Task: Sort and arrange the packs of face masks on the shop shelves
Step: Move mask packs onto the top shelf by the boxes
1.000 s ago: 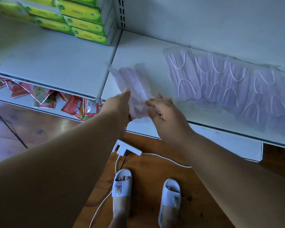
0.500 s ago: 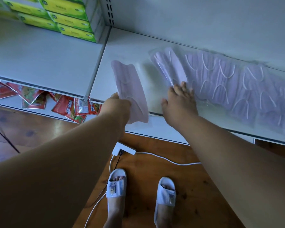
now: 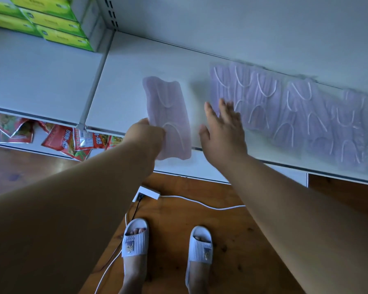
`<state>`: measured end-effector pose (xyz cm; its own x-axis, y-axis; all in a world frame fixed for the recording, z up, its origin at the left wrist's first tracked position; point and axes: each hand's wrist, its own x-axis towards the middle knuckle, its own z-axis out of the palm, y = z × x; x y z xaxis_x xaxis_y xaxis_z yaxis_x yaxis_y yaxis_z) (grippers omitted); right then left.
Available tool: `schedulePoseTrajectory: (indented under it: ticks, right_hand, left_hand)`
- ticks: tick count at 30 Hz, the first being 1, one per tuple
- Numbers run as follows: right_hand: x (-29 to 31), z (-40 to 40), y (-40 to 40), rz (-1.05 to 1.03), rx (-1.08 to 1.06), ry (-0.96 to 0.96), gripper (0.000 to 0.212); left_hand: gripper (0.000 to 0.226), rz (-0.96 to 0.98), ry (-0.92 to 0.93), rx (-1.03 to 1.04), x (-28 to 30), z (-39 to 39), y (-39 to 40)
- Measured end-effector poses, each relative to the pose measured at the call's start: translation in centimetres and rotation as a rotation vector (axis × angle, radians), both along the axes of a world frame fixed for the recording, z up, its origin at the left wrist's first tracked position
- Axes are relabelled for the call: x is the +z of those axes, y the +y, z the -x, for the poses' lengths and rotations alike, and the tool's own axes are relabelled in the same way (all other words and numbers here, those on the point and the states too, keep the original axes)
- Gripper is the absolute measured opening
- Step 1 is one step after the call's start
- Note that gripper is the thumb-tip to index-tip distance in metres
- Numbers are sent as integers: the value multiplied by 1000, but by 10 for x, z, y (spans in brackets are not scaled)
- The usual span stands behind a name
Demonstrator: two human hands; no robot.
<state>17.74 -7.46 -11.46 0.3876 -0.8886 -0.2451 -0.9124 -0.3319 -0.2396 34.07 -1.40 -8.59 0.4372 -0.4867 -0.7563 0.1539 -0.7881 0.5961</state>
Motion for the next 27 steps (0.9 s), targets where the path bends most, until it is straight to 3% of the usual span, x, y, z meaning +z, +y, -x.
schedulePoseTrajectory:
  ticks: [3, 7, 11, 13, 15, 18, 21, 24, 27]
  right_hand:
    - [-10, 7, -12, -154, 24, 215, 59]
    - [-13, 5, -6, -120, 37, 196, 61]
    - [-4, 2, 17, -23, -78, -332, 50]
    - [7, 0, 34, -84, -46, -553, 45]
    - [14, -1, 48, -197, 27, -623, 41]
    - [16, 6, 49, -183, -29, -645, 43]
    - [9, 20, 18, -21, -143, -364, 48]
    - [0, 36, -14, -183, -94, 135, 63]
    - [-9, 41, -19, -203, -28, 274, 65]
  left_hand:
    - [13, -10, -28, -29, -3, 5, -2]
    - [11, -29, -43, -67, -2, 9, -1]
    - [8, -11, -43, -77, 5, 12, -2]
    - [24, 30, 69, -11, 8, 14, -1]
    - [31, 56, 149, 20, 8, 18, -3]
    - [13, 15, -51, -115, 6, 23, -4]
    - [5, 6, -107, -136, 5, 29, -4]
    - [8, 2, -120, -148, 2, 36, -5]
    - [21, 6, -151, -162, -3, 39, -8]
